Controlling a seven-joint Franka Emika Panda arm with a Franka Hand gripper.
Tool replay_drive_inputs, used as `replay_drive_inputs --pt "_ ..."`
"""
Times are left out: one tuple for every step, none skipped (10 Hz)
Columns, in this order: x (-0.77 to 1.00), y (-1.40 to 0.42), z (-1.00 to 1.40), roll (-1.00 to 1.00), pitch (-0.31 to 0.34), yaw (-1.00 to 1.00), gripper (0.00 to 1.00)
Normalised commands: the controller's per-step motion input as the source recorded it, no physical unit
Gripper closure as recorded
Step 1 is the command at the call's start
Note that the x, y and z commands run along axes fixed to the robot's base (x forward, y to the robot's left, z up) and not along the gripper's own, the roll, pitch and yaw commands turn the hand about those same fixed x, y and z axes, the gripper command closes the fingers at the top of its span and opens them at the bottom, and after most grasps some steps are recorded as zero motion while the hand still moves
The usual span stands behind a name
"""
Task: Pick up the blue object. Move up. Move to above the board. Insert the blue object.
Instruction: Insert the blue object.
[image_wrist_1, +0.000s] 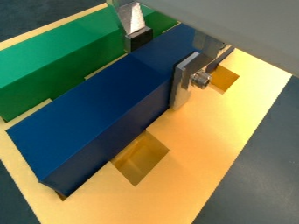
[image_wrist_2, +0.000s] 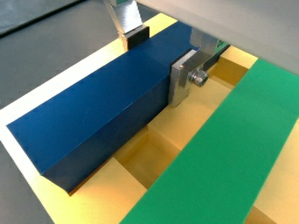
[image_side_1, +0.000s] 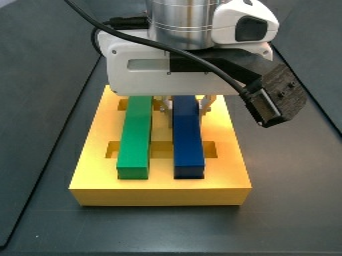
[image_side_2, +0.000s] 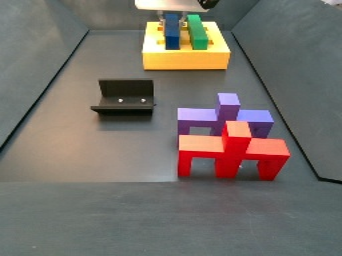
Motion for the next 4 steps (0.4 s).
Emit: replay_drive_inputs --pt "0.0 0.0 -0.05 -0.06 -0.069 0.0 1.0" --pt "0.0 0.0 0.0 -0.02 -0.006 0.0 1.0" --pt "0.0 0.0 0.0 -0.01 -0.003 0.0 1.0" --pt "0.0 0.0 0.0 0.0 0.0 0.0 1.0"
